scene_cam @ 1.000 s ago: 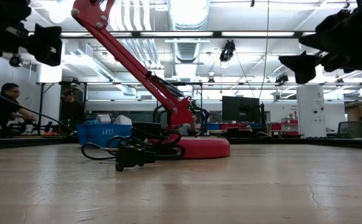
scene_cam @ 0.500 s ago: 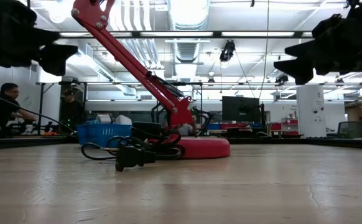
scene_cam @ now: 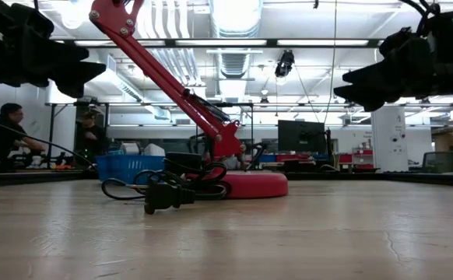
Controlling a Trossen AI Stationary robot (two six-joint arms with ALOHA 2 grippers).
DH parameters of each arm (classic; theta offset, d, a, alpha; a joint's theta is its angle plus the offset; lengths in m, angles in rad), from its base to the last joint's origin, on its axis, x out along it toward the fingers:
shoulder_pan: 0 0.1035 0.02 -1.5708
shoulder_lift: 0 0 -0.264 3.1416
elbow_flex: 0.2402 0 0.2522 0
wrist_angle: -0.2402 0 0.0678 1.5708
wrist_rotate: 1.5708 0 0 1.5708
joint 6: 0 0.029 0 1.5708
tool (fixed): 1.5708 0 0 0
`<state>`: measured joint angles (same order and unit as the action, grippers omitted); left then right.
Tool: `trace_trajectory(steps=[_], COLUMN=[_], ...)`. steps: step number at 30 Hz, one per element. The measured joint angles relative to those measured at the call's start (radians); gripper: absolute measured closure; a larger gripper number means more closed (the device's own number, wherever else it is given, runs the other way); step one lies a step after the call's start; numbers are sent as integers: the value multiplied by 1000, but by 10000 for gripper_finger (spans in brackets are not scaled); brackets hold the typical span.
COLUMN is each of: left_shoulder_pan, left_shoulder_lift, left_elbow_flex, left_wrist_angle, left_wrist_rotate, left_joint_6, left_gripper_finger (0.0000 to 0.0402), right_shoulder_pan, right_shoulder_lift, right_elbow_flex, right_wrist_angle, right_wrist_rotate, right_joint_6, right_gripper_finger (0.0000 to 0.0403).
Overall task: Pick & Place Office items
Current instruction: Return to Home Position
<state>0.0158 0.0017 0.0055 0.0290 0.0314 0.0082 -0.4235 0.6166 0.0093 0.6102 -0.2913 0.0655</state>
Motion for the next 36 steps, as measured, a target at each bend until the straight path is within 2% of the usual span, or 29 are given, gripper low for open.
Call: trace_trajectory(steps=[4,9,23,29,36], left_shoulder_pan=[0,0,0,0,-1], left_shoulder_lift=[0,0,0,0,4], left_elbow_flex=[0,0,0,0,0], left_wrist_angle=[-10,-15,-22,-22,-21], left_wrist_rotate=[2,2,6,13,27], left_joint_6=[0,-4,-20,-39,-42], left_gripper_finger=[156,156,156,156,156], right_shoulder_pan=[0,0,0,0,1], right_shoulder_lift=[-13,-95,-447,-618,-612], right_elbow_flex=[0,0,0,0,0], right_wrist_angle=[16,-8,-346,-517,-555], right_wrist_rotate=[-75,-162,-171,-103,124], right_joint_6=[-9,0,2,6,17], right_gripper_finger=[76,76,76,76,76])
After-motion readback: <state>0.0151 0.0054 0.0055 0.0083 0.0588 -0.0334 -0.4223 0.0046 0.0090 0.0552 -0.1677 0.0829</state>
